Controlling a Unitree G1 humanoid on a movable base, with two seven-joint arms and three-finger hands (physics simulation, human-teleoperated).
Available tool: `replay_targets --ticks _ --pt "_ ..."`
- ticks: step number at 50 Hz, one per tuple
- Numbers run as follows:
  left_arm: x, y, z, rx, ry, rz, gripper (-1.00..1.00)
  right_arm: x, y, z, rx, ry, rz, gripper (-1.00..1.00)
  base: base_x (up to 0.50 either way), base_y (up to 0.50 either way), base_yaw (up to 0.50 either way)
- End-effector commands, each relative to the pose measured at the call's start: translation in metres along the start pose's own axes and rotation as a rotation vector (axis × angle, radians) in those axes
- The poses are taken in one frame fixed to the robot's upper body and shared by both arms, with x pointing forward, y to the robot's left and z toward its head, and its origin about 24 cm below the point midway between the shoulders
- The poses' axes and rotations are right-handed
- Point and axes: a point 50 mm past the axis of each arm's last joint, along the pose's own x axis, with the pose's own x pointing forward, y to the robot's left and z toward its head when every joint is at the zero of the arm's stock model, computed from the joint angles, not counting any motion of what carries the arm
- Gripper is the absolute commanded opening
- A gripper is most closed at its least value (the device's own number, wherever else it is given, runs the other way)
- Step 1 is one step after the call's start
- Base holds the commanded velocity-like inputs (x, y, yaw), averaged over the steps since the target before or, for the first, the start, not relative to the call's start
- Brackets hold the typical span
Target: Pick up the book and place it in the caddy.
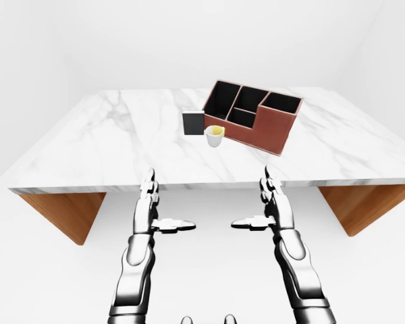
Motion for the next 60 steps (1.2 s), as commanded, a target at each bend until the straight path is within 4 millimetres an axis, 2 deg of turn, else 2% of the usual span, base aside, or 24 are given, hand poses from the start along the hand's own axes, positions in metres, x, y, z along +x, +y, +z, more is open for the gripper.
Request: replay_targets --ticks 1,12,29,30,32,33,35,39,41,43,46,51,53,56,59,60 --pt "-0.001 0.006 0.001 0.007 -0.005 -0.002 1.0 -0.003 -0.007 0.004 0.015 -0.015 -0.002 1.0 0.0 0.0 0.0" --pt "-0.004 0.005 0.0 0.018 -0.008 -0.003 1.0 -0.008 -0.002 0.009 -0.007 -0.03 0.01 1.0 0.0 0.0 0.0" --pt "-0.007 0.007 -0.001 0.021 -0.014 0.0 1.0 -0.009 0.003 0.009 -0.037 -0.036 0.032 1.0 0.06 0.49 0.0" --pt "-0.007 0.007 -0.001 0.02 -0.014 0.0 1.0 -0.009 0.002 0.016 -0.039 -0.037 0.034 1.0 0.06 0.5 0.0" --pt "-0.007 0.007 -0.001 0.02 -0.014 0.001 1.0 -0.009 0.003 0.011 -0.042 -0.036 0.036 1.0 0.06 0.5 0.0" --pt "-0.007 0.007 -0.001 0.021 -0.015 0.001 1.0 -0.01 0.002 0.023 -0.046 -0.048 0.04 1.0 0.06 0.5 0.0" --pt "-0.007 0.007 -0.001 0.022 -0.015 0.001 1.0 -0.009 0.002 0.025 -0.049 -0.059 0.042 1.0 0.06 0.5 0.0" --pt "-0.007 0.007 -0.001 0.022 -0.015 0.002 1.0 -0.01 0.003 0.007 -0.052 -0.034 0.042 1.0 0.06 0.5 0.0" --pt "-0.007 0.007 -0.001 0.022 -0.014 0.002 1.0 -0.01 0.003 0.011 -0.054 -0.036 0.041 1.0 0.06 0.5 0.0" --pt "-0.008 0.007 -0.001 0.023 -0.015 0.002 1.0 -0.01 0.001 0.024 -0.059 -0.053 0.036 1.0 0.06 0.5 0.0" --pt "-0.008 0.007 -0.001 0.024 -0.015 0.002 1.0 -0.011 0.001 0.025 -0.06 -0.058 0.037 1.0 0.06 0.5 0.0" --pt "-0.008 0.006 -0.002 0.028 -0.014 -0.002 1.0 -0.009 0.001 0.025 -0.056 -0.058 0.034 1.0 0.06 0.5 0.0" --pt "-0.009 0.006 -0.002 0.03 -0.015 -0.003 1.0 -0.01 0.0 0.016 -0.053 -0.044 0.033 1.0 0.06 0.5 0.0" --pt "-0.009 0.006 -0.002 0.03 -0.016 -0.004 1.0 -0.011 0.0 0.025 -0.054 -0.055 0.037 1.0 0.06 0.5 0.0" --pt "-0.009 0.006 -0.002 0.037 -0.021 -0.001 1.0 -0.008 -0.002 0.024 -0.082 -0.053 0.005 1.0 0.02 0.15 0.0" --pt "-0.009 0.006 -0.002 0.039 -0.021 0.0 1.0 -0.009 -0.002 0.01 -0.077 -0.043 0.007 1.0 0.0 0.0 0.0"
